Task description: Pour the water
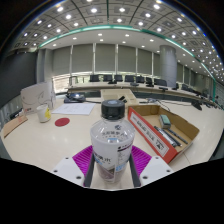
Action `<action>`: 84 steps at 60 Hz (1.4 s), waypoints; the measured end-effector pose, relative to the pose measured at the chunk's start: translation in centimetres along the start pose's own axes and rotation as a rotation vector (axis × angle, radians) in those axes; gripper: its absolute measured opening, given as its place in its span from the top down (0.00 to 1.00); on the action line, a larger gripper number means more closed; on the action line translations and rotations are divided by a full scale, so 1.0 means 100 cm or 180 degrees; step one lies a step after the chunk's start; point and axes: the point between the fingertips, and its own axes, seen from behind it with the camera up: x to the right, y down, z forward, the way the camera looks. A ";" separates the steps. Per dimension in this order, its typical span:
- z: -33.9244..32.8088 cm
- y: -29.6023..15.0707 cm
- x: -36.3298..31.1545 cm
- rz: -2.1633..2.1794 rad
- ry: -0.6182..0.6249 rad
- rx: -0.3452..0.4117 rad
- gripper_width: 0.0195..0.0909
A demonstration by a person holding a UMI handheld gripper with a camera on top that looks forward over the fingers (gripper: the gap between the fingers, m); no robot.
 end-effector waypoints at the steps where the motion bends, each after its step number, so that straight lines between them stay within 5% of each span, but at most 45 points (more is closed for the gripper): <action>1: 0.001 0.000 -0.001 0.0012 -0.0006 -0.0002 0.49; 19: 0.010 -0.009 -0.002 -0.0186 0.0074 -0.0175 0.72; 37: 0.036 -0.103 -0.025 -0.0901 0.0541 -0.0156 0.72; 57: 0.117 -0.222 -0.167 -0.3044 0.1007 0.0023 0.72; 84: 0.213 -0.231 -0.292 -0.6078 0.1446 -0.0017 0.72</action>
